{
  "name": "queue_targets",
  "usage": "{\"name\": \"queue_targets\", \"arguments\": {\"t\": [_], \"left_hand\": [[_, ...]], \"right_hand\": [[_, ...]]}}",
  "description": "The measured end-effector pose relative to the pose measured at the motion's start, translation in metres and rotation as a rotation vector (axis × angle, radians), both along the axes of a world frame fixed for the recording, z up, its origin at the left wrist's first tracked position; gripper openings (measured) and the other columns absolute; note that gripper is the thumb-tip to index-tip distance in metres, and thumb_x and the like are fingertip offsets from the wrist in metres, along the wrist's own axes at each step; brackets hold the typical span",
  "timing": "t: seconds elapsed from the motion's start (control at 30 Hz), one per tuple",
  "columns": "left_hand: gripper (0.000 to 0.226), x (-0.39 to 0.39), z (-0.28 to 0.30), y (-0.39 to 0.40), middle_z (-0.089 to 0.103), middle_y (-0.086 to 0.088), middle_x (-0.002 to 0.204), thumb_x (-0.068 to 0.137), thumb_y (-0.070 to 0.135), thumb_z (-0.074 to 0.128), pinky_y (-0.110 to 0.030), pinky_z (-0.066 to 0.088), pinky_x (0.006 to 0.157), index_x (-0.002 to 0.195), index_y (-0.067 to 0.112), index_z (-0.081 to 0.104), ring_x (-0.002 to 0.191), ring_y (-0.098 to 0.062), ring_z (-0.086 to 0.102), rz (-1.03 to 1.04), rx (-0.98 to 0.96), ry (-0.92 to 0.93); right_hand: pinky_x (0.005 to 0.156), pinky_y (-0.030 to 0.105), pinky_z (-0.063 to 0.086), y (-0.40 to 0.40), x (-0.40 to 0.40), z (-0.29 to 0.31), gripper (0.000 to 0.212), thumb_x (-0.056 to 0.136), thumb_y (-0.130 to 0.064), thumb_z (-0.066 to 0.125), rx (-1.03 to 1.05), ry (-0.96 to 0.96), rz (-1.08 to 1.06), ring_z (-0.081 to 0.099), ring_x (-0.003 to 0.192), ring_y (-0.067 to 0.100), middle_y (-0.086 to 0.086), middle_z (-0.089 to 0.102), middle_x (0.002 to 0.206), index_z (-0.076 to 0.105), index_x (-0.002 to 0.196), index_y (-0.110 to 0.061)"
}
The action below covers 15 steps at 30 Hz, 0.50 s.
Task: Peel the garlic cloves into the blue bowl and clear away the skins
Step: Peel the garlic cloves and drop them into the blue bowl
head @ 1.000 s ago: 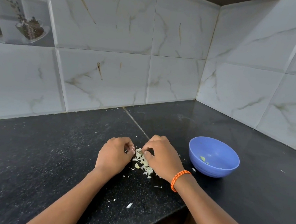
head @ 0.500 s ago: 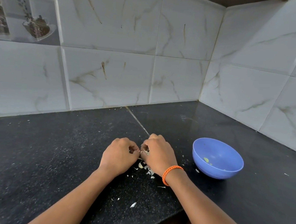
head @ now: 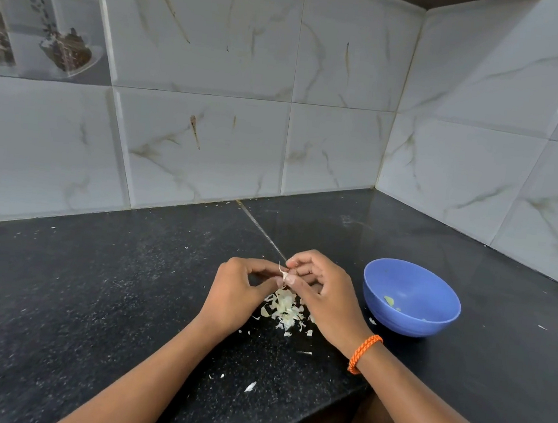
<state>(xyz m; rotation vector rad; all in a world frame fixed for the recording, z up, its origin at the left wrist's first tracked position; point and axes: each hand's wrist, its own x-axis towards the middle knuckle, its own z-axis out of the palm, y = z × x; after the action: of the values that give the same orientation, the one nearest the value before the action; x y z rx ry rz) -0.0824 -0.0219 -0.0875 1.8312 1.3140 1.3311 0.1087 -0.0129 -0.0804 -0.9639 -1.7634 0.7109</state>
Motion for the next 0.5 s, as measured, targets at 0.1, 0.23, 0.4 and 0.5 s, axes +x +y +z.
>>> {"name": "queue_targets", "arguments": {"t": [0.1, 0.23, 0.4, 0.5], "left_hand": [[0.010, 0.007, 0.001, -0.006, 0.084, 0.013, 0.097, 0.093, 0.020, 0.086, -0.041, 0.064, 0.092, 0.102, 0.025, 0.088, 0.093, -0.009, 0.080, -0.034, -0.015, -0.089], [0.011, 0.017, 0.001, -0.011, 0.084, 0.010, 0.096, 0.091, 0.019, 0.088, -0.049, 0.065, 0.089, 0.100, 0.025, 0.088, 0.090, -0.014, 0.081, -0.037, -0.005, -0.152], [0.014, 0.020, -0.003, -0.011, 0.083, 0.010, 0.097, 0.088, 0.018, 0.090, -0.047, 0.063, 0.073, 0.096, 0.030, 0.088, 0.078, -0.016, 0.076, 0.006, 0.038, -0.155], [0.015, 0.020, -0.003, -0.010, 0.082, 0.007, 0.096, 0.088, 0.017, 0.090, -0.047, 0.062, 0.076, 0.094, 0.030, 0.086, 0.080, -0.021, 0.074, -0.003, 0.032, -0.183]], "right_hand": [[0.066, 0.030, 0.062, -0.004, 0.011, -0.004, 0.013, 0.099, -0.008, 0.073, 0.000, 0.047, -0.002, 0.076, 0.085, 0.017, -0.004, 0.078, 0.094, 0.072, 0.108, -0.017], [0.071, 0.031, 0.064, -0.010, 0.017, -0.013, 0.014, 0.100, -0.010, 0.073, 0.022, 0.073, -0.045, 0.077, 0.090, 0.017, -0.006, 0.079, 0.098, 0.074, 0.111, -0.019], [0.069, 0.030, 0.063, -0.009, 0.015, -0.019, 0.016, 0.100, -0.010, 0.072, 0.000, 0.130, -0.038, 0.078, 0.086, 0.019, -0.004, 0.080, 0.097, 0.073, 0.114, -0.018], [0.069, 0.033, 0.064, -0.010, 0.015, -0.019, 0.016, 0.103, -0.011, 0.068, -0.016, 0.143, -0.002, 0.076, 0.087, 0.020, -0.003, 0.078, 0.098, 0.072, 0.117, -0.019]]}}
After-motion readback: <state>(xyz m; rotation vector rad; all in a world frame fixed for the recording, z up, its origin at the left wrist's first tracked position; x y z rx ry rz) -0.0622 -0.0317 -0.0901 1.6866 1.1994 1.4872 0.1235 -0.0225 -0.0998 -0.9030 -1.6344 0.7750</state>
